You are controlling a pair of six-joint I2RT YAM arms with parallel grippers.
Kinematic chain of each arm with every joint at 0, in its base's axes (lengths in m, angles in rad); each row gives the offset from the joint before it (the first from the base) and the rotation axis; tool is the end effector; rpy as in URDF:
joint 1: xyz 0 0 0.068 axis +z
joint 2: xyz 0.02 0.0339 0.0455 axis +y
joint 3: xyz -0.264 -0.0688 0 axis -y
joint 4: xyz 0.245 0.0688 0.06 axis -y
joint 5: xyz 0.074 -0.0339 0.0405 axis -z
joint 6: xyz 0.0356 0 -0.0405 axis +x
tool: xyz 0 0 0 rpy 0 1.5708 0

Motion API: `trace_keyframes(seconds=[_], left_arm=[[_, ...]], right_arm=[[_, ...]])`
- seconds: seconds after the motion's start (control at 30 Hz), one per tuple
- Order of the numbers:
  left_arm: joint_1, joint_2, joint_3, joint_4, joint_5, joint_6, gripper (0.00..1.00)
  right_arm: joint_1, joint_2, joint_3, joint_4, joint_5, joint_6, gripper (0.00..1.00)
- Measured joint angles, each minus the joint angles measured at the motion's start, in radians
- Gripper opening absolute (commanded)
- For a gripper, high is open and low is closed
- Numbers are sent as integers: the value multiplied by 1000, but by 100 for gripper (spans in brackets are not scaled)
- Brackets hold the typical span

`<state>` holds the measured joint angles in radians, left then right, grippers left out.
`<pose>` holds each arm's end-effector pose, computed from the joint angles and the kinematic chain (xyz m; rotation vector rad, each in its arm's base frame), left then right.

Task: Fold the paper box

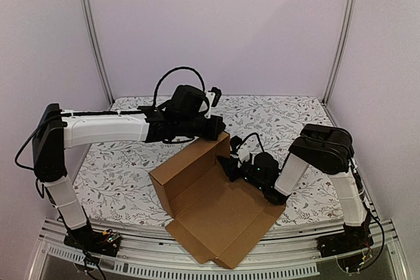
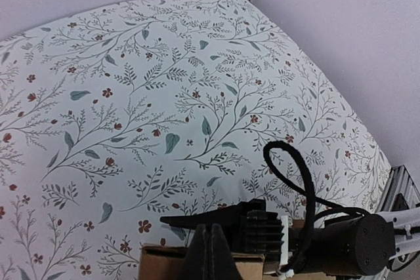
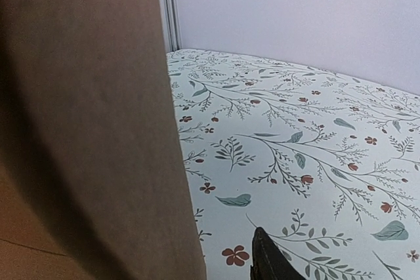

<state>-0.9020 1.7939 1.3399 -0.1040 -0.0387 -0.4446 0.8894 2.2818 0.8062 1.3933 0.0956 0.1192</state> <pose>0.2602 -0.3270 0.2594 0.4806 2.1701 -0.7351 0.2447 0.2964 0.0664 -0.5681 1.6006 0.6840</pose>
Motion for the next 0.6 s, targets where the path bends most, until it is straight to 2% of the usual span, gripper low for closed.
trace_keyframes(seconds=[0.6], left_arm=[[4,0,0,0,-18,3,0]], right_arm=[[0,10,27,-2,19,-16,37]])
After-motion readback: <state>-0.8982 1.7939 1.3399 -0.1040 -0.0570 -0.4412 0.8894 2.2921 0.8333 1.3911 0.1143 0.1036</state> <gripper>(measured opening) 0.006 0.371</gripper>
